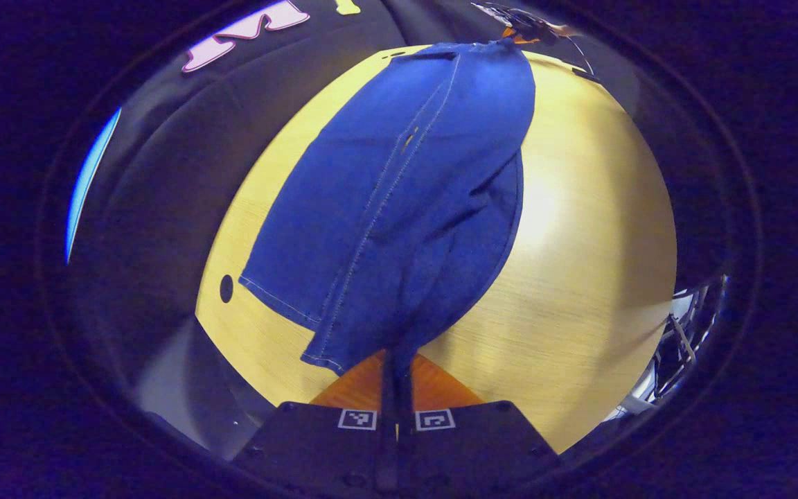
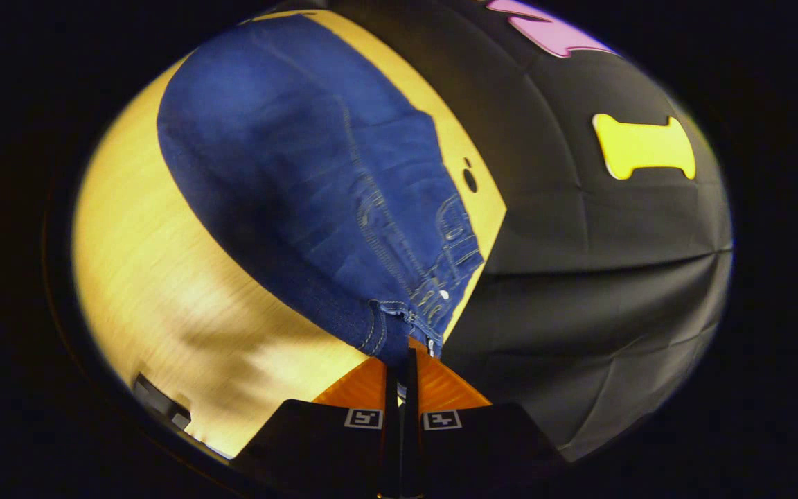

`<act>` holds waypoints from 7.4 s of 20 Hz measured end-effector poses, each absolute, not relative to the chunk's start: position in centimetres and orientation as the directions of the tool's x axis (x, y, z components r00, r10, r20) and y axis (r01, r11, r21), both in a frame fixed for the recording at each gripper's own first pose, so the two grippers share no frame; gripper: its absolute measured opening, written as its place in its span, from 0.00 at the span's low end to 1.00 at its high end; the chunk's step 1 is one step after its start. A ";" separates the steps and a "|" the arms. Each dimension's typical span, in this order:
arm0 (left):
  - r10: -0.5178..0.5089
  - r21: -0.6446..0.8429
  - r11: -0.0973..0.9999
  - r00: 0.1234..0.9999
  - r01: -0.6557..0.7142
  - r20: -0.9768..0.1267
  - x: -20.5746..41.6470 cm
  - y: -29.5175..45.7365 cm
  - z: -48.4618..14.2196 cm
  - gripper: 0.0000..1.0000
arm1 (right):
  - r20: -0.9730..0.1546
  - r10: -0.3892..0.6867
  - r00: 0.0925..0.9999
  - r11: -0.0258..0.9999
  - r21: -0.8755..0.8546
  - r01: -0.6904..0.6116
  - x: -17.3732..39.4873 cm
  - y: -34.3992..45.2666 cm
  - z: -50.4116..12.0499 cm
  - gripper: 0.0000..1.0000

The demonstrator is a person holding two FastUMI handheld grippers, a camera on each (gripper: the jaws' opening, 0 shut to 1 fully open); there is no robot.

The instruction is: Grasp the waist and the cuffs of the jeans and fold them to make the two legs overlap; first hold the waist and fold one-third of the jeans toward the cuffs, then hold the cuffs and fold the remaining one-third in the same direction to finish folding.

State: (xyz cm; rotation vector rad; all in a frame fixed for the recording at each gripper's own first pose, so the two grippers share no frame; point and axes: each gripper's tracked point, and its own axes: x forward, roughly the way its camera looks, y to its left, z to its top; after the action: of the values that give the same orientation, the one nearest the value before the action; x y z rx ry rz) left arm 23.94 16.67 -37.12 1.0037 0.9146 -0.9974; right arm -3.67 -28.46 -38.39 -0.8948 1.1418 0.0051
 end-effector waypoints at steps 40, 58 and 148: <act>-0.308 -0.166 0.951 0.776 0.260 -0.550 41.4 9.5 -21.0 0.95 | -0.821 -0.429 0.377 0.800 -0.152 0.580 -6.7 -22.7 -15.2 0.97; -0.414 -0.232 0.909 0.691 0.345 -0.593 29.9 -3.6 -21.9 0.95 | -0.847 -0.362 0.390 0.432 0.219 0.875 -7.1 -25.3 -25.0 0.23; -0.745 -0.609 0.655 0.251 0.447 -0.618 33.9 -33.9 -16.6 0.06 | -0.602 0.087 0.794 0.970 0.233 0.071 -8.1 9.9 -2.8 0.75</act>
State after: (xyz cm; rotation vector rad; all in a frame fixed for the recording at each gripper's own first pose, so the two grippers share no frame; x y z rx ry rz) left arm 33.92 -33.91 -16.55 -0.3389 1.0311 -0.8323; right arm -8.07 9.93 -2.78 0.2501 0.6555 0.0085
